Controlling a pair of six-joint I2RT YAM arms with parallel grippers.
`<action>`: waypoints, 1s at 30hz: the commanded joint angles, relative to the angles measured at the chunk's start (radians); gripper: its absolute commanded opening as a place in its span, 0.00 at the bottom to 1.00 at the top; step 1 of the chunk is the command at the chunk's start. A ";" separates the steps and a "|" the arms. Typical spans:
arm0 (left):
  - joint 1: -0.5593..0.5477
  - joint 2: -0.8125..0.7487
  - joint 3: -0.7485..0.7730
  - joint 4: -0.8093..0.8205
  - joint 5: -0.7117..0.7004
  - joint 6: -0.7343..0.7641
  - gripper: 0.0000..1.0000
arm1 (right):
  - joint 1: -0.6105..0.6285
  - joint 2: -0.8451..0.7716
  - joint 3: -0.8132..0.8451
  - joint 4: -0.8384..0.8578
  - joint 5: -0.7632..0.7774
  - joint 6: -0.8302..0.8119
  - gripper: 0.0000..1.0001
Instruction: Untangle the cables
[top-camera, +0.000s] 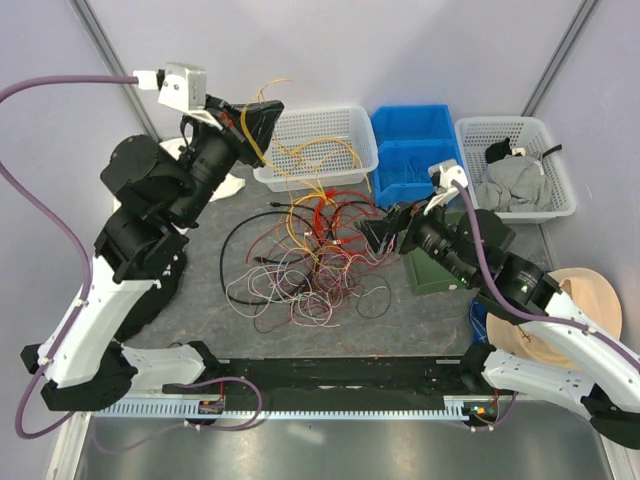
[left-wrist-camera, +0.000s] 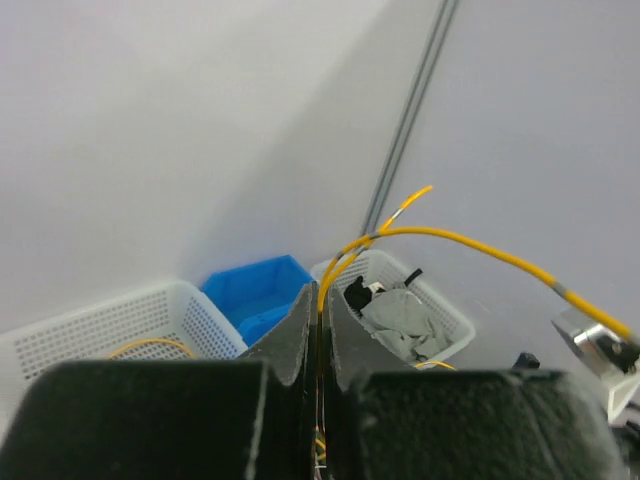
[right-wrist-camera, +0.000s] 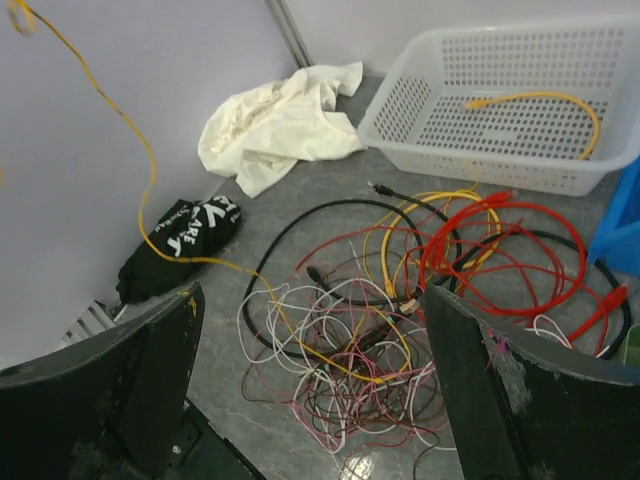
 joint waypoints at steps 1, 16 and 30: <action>0.004 0.116 0.122 -0.170 -0.117 0.091 0.02 | 0.004 -0.052 -0.086 0.063 -0.012 0.053 0.98; 0.080 0.273 0.417 -0.307 -0.030 -0.027 0.02 | 0.005 0.050 -0.355 0.549 -0.174 0.082 0.97; 0.082 0.238 0.299 -0.310 -0.015 -0.077 0.02 | 0.014 0.457 -0.117 0.922 -0.194 0.112 0.95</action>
